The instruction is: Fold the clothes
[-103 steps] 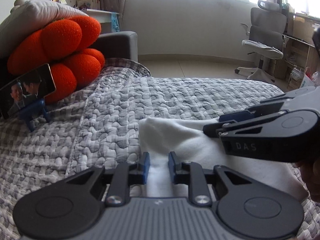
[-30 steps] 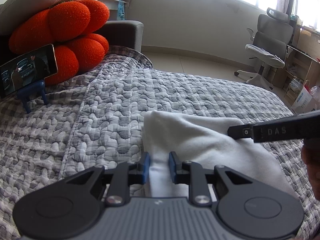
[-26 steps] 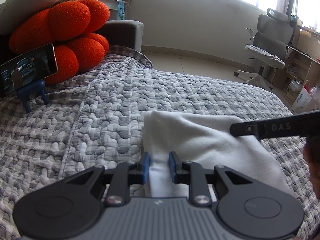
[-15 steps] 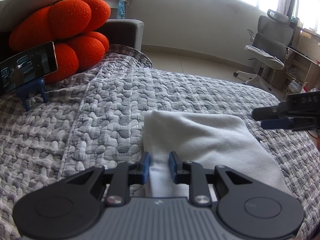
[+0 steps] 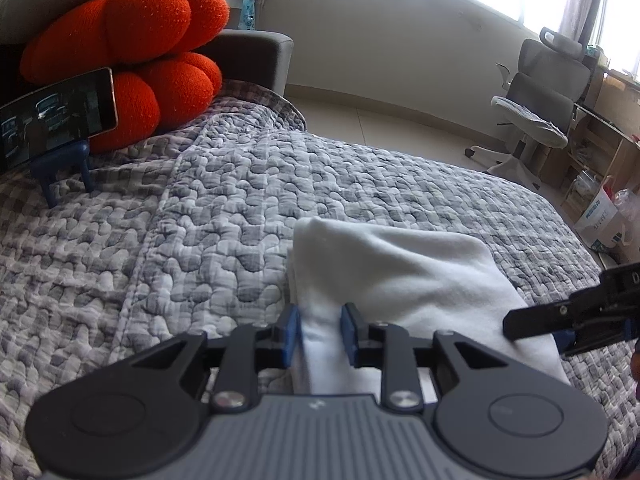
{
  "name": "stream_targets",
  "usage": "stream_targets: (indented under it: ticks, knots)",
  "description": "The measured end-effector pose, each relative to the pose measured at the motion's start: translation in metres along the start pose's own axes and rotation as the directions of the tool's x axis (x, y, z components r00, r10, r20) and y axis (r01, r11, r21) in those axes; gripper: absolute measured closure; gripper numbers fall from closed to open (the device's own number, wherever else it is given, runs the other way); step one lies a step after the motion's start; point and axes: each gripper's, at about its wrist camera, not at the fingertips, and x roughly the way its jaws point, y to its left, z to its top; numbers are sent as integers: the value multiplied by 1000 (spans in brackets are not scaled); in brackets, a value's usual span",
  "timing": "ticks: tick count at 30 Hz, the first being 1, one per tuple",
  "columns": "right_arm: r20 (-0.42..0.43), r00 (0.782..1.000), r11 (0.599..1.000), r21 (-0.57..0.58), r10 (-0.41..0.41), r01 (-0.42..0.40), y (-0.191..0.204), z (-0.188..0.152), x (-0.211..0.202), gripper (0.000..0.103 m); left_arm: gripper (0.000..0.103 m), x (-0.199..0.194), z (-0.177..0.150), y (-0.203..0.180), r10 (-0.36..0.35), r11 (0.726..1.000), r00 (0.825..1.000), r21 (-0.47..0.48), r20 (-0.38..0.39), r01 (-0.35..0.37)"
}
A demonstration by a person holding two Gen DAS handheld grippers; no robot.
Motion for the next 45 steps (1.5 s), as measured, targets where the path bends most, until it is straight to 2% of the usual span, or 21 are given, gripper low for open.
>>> stream_targets:
  ticks: [2, 3, 6, 9, 14, 18, 20, 23, 26, 29, 31, 33, 34, 35, 37, 38, 39, 42, 45]
  knots:
    - [-2, 1000, 1000, -2, 7, -7, 3, -3, 3, 38, 76, 0, 0, -1, 1, 1000, 1000, 0, 0, -1]
    - [2, 1000, 1000, -4, 3, -3, 4, -4, 3, 41, 76, -1, 0, -1, 1, 1000, 1000, 0, 0, -1]
    - [36, 999, 997, -64, -40, 42, 15, -5, 6, 67, 76, 0, 0, -1, 1, 1000, 1000, -1, -1, -1]
    - [96, 993, 979, -186, -62, 79, 39, -12, 0, 73, 77, -1, 0, 3, -11, 1000, 1000, -26, 2, 11]
    - [179, 981, 961, -251, -71, 116, 45, -6, -22, 74, 77, -7, 3, 22, -88, 983, 996, -159, 27, 91]
    - [223, 960, 948, -228, -170, 221, 21, 4, -40, 74, 77, -7, 5, 30, -144, 962, 989, -227, 41, 149]
    - [207, 955, 940, -225, -211, 256, 13, 7, -38, 73, 77, -6, 5, 28, -161, 958, 986, -232, 42, 167]
    - [176, 948, 924, -236, -264, 301, 7, 10, -32, 66, 77, -4, 6, 25, -180, 955, 983, -232, 43, 185]
    - [201, 937, 901, -276, -287, 335, 15, 5, -32, 59, 77, -2, 7, 26, -203, 947, 978, -247, 45, 208]
    - [265, 912, 875, -294, -313, 386, 22, 2, -33, 56, 77, -1, 8, 29, -218, 937, 975, -267, 49, 223]
    - [354, 879, 843, -316, -320, 434, 29, 3, -38, 51, 77, -1, 9, 30, -219, 936, 974, -272, 53, 225]
    - [447, 833, 811, -320, -327, 490, 35, 2, -44, 51, 77, -1, 9, 30, -226, 933, 973, -276, 53, 232]
    - [473, 821, 803, -324, -319, 499, 37, 2, -43, 51, 77, 0, 10, 30, -233, 931, 971, -277, 51, 238]
    - [485, 821, 803, -335, -302, 493, 39, 3, -42, 51, 77, 0, 10, 30, -241, 928, 969, -279, 50, 245]
    - [467, 844, 808, -370, -265, 459, 43, 6, -33, 55, 77, 1, 10, 29, -258, 924, 965, -278, 47, 261]
    - [455, 851, 800, -390, -264, 456, 47, 8, -25, 69, 77, 1, 10, 28, -269, 923, 962, -274, 46, 271]
    - [449, 852, 782, -413, -270, 466, 51, 10, -15, 77, 77, 1, 10, 26, -279, 921, 959, -270, 45, 281]
    - [428, 855, 732, -474, -293, 489, 63, 20, 15, 80, 77, 0, 9, 24, -314, 913, 948, -258, 46, 315]
    - [393, 863, 699, -518, -318, 493, 72, 30, 43, 80, 77, -2, 8, 20, -384, 891, 922, -244, 44, 383]
